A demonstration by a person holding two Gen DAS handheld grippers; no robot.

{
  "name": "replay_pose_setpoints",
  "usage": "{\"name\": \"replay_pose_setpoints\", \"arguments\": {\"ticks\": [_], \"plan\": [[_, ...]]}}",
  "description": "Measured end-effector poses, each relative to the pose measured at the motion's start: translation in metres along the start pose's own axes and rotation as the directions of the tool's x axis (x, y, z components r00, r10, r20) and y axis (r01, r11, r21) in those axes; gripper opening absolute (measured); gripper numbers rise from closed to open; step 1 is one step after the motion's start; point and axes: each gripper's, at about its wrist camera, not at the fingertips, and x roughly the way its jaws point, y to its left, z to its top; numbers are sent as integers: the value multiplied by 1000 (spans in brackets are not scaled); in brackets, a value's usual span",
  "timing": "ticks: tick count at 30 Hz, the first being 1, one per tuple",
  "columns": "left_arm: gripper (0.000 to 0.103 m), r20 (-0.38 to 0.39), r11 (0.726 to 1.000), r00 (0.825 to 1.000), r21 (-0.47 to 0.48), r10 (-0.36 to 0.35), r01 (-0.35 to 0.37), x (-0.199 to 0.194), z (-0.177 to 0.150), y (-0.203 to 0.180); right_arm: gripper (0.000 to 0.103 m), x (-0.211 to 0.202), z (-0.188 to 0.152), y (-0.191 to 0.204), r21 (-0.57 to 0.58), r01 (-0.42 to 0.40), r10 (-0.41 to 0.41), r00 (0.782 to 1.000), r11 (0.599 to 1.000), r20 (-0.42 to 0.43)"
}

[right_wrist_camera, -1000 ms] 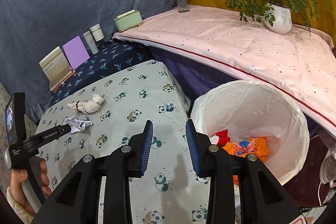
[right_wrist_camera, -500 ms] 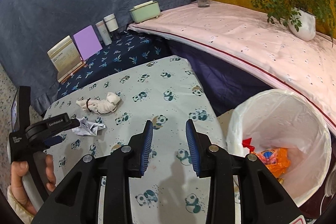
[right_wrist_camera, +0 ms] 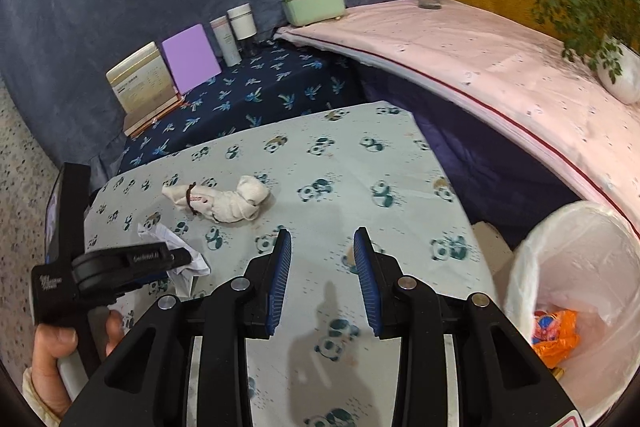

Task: Collect trash
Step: 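Grasp the white tissue with the left tool while the right tool grasps the knotted cloth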

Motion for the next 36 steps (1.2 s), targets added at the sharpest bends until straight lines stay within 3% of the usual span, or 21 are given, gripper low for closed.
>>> {"name": "replay_pose_setpoints", "arguments": {"ticks": [17,22,27,36], "plan": [[18,87,991,996,132,28,-39,-19,21,26,33,93,40,98,-206,-140,121,987,969,-102],[18,73,990,997,138,17,-27,-11,28,29,33,118,45,100,-222,-140,109,983,965,-145],[18,55,988,998,151,5,-14,-3,24,27,33,141,40,91,-178,-170,128,966,969,-225],[18,47,983,999,184,-21,12,-3,14,20,38,126,16,93,-219,-230,167,947,948,-273]]}}
